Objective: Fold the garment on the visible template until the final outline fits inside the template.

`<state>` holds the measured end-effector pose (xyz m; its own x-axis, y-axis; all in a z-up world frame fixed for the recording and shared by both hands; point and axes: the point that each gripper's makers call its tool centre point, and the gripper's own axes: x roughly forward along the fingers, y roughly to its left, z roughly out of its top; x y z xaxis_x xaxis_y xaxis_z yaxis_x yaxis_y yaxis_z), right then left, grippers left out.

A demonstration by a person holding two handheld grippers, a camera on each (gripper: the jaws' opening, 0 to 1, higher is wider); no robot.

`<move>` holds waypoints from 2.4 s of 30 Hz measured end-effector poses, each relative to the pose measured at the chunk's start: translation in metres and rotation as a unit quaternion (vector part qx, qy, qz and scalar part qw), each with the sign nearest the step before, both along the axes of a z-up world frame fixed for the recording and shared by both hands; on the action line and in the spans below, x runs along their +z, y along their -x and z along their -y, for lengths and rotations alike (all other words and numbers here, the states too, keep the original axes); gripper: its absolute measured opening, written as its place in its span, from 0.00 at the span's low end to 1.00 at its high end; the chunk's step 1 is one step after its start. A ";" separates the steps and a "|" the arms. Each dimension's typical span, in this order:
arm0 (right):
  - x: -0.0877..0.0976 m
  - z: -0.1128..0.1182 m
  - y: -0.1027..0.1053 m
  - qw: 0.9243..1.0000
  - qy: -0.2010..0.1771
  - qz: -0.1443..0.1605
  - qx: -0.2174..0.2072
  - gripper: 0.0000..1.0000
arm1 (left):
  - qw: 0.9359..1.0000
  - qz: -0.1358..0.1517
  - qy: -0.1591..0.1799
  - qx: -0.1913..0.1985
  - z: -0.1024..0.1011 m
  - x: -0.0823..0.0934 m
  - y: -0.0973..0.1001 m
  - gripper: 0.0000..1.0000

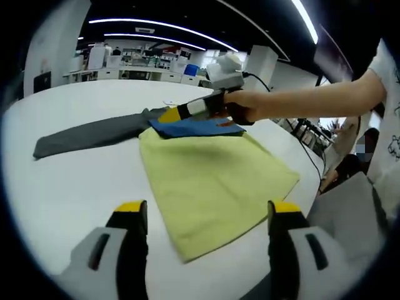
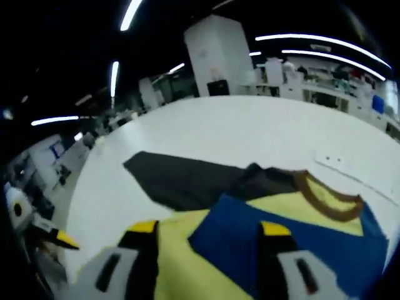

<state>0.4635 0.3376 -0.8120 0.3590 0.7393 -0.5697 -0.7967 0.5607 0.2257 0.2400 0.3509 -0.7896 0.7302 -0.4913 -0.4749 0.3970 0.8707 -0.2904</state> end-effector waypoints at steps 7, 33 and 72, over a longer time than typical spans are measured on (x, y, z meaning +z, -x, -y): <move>0.003 0.019 -0.002 1.000 -0.005 -0.002 -0.020 0.82 | 1.000 0.000 0.001 0.002 0.000 0.000 0.000 0.76; 0.030 0.164 -0.029 0.992 -0.045 -0.026 -0.116 0.70 | 1.000 0.006 0.007 -0.004 0.002 0.003 -0.001 0.77; -0.018 0.262 -0.016 0.919 -0.133 -0.201 -0.313 0.00 | 1.000 -0.001 0.004 -0.007 0.004 0.001 0.001 0.78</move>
<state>0.4795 0.0754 -0.8301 0.5621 0.5920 -0.5776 -0.1592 0.7627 0.6268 0.2389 0.3464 -0.7887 0.7221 -0.5057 -0.4720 0.4090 0.8624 -0.2983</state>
